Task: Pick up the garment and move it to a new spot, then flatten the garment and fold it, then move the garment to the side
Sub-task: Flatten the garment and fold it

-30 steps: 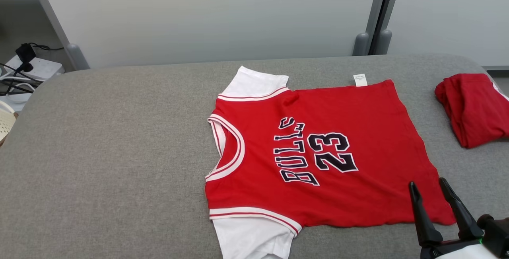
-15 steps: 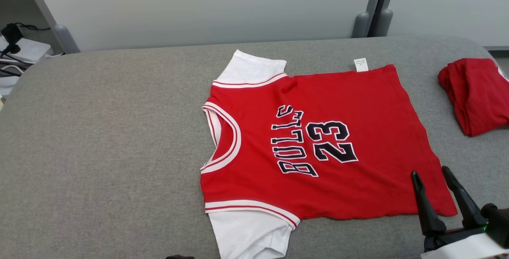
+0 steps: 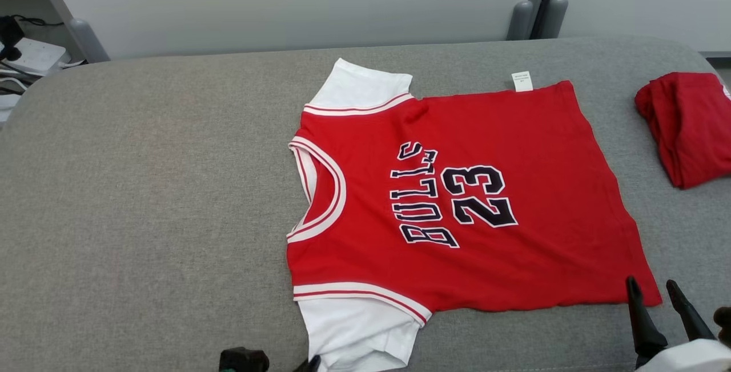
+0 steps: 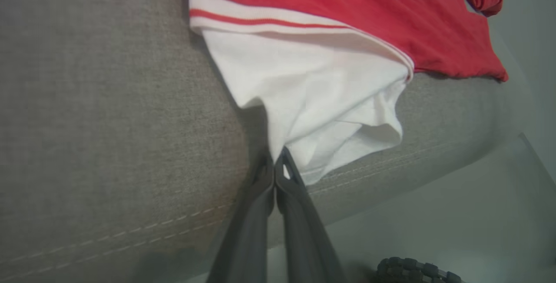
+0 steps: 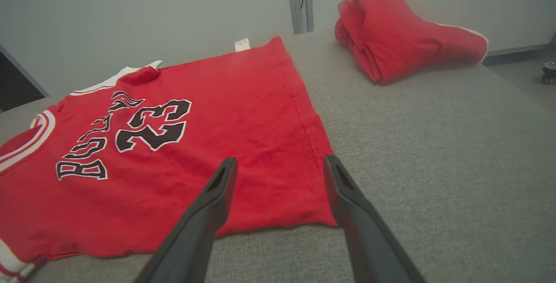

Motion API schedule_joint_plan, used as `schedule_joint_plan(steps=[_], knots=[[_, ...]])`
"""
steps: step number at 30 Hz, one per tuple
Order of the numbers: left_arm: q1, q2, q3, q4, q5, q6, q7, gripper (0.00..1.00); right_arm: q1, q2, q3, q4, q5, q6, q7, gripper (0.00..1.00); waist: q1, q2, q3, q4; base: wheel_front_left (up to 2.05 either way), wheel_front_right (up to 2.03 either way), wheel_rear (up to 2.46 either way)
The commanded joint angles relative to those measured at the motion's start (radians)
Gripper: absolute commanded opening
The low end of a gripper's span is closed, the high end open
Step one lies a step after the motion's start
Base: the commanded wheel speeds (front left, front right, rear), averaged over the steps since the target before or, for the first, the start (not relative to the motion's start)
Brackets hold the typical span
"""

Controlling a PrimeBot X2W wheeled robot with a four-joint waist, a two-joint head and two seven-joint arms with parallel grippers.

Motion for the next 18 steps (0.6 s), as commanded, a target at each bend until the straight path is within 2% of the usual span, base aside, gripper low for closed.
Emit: schedule_joint_plan(steps=[1,6,11,18], knots=[[-0.031,0.014,0.038,-0.036,-0.015,0.006,-0.001,0.00,-0.056,-0.022,0.021,0.001,0.027,0.000,0.009,1.00,0.0000,0.0000,0.005,0.005,0.00,0.00,0.00],[-0.026,0.067,0.050,-0.107,-0.020,0.013,0.044,0.00,-0.136,-0.059,0.022,0.155,0.142,0.000,0.073,1.00,0.0000,0.0000,0.016,0.022,0.00,0.00,0.00],[-0.023,0.090,0.053,-0.161,-0.017,0.028,0.066,0.00,-0.166,-0.085,0.036,0.267,0.213,0.000,0.138,1.00,0.0000,0.0000,0.022,0.039,0.00,0.00,0.00],[-0.011,0.097,0.051,-0.203,-0.020,0.044,0.076,0.00,-0.158,-0.084,0.076,0.316,0.260,0.000,0.140,1.00,0.0000,0.0000,0.030,0.045,0.00,0.00,0.00]])
